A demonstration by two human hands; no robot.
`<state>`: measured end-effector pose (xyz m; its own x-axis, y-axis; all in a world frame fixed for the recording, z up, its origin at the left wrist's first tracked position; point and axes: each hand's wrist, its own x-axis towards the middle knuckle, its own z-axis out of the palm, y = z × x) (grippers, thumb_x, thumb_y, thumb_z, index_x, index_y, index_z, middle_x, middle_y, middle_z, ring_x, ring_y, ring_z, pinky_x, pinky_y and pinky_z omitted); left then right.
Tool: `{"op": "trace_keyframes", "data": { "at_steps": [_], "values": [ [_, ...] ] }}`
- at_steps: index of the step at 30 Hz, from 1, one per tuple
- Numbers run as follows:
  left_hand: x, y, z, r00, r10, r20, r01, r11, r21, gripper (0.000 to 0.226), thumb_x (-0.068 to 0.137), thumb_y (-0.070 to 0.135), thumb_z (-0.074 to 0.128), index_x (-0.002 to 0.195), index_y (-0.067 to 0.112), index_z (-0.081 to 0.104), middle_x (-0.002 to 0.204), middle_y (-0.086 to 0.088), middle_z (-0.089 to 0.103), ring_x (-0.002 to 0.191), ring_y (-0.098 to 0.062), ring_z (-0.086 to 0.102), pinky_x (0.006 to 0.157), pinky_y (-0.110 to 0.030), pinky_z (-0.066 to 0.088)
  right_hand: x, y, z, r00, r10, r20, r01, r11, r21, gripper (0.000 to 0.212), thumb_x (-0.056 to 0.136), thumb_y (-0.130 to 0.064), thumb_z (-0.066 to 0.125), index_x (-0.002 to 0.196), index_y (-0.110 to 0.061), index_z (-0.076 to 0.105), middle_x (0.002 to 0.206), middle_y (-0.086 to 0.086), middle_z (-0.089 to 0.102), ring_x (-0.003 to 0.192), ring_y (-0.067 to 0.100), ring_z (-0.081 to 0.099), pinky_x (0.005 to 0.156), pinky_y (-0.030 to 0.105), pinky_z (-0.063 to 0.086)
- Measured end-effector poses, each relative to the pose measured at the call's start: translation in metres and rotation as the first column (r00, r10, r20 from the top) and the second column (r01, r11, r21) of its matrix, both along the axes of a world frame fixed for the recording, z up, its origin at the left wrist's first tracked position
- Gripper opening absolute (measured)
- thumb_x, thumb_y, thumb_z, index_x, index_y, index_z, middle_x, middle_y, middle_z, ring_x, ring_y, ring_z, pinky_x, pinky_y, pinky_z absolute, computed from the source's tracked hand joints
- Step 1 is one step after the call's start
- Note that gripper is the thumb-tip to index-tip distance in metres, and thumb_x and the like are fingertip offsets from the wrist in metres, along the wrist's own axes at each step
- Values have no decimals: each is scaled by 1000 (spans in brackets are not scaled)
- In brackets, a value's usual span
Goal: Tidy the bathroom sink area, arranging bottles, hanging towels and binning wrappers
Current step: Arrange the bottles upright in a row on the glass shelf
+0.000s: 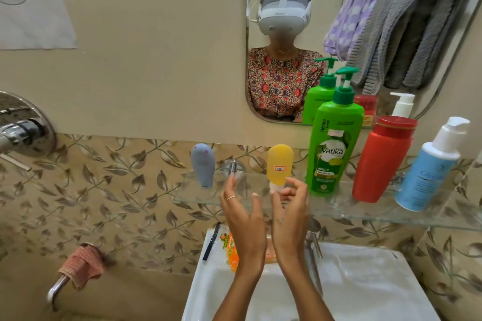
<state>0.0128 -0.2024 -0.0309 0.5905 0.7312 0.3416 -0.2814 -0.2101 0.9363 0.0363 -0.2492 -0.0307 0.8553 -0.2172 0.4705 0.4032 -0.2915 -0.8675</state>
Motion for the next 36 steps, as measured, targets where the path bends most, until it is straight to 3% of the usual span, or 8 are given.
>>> {"op": "trace_keyframes", "data": {
  "at_steps": [4, 7, 11, 18, 22, 26, 32, 36],
  "values": [
    [-3, 40, 4, 988, 155, 10, -154, 987, -54, 56, 88, 10, 51, 138, 26, 32, 138, 8, 33, 130, -11, 35, 104, -26, 32, 1, 38, 6, 961, 269, -63, -272, 961, -49, 27, 87, -13, 63, 112, -16, 56, 102, 0, 63, 88, 9, 60, 75, 13, 45],
    [5, 75, 11, 991, 109, -79, -114, 991, -70, 58, 92, 12, 46, 144, 23, 23, 151, 0, 25, 137, -16, 28, 102, -25, 27, 10, 66, 15, 912, 388, -133, -399, 915, -64, 38, 88, -14, 62, 124, -10, 54, 121, 4, 61, 103, 11, 59, 85, 17, 44],
    [15, 104, 12, 988, -46, -146, 35, 996, -76, 44, 95, 10, 43, 138, 13, 38, 137, -8, 50, 122, -21, 50, 95, -28, 42, 20, 90, 21, 892, 425, -154, -441, 893, -90, 39, 86, -12, 62, 124, -7, 55, 120, 8, 64, 108, 19, 62, 87, 24, 49],
    [19, 98, 7, 972, -207, -110, 200, 977, -74, 36, 91, 6, 51, 125, 14, 53, 107, 1, 64, 94, -3, 61, 78, -13, 48, 23, 73, 9, 934, 330, -140, -334, 943, -1, 34, 84, -9, 63, 118, -11, 61, 106, 2, 70, 95, 12, 65, 81, 19, 52],
    [28, 81, 11, 955, -262, -139, 267, 964, 17, 33, 89, 6, 51, 121, 14, 55, 101, 4, 63, 88, -1, 59, 71, -6, 45, 30, 53, 10, 963, 249, -103, -250, 968, 0, 33, 83, -6, 64, 116, -9, 62, 98, -2, 69, 86, 5, 64, 71, 3, 48],
    [37, 75, 14, 950, -259, -176, 278, 956, 92, 28, 90, 8, 50, 115, 19, 55, 96, 9, 61, 84, 0, 58, 67, -10, 43, 37, 46, 12, 970, 212, -118, -217, 976, -31, 32, 84, -7, 63, 116, -9, 62, 103, 5, 71, 94, 14, 67, 81, 22, 53],
    [40, 76, 10, 941, -243, -235, 280, 950, 137, 29, 91, 11, 51, 119, 14, 52, 112, -4, 65, 103, -20, 60, 80, -27, 47, 36, 48, 10, 978, 175, -115, -183, 981, -62, 31, 85, -6, 62, 116, -8, 63, 105, 7, 72, 96, 15, 67, 84, 27, 55],
    [37, 74, 11, 946, -218, -240, 256, 957, 140, 38, 90, 10, 51, 127, 16, 45, 125, -4, 57, 113, -20, 54, 83, -25, 42, 29, 46, 8, 985, 118, -124, -130, 987, -96, 37, 86, -7, 62, 122, -8, 60, 110, 7, 70, 97, 6, 63, 80, 7, 47]
  ]
}}
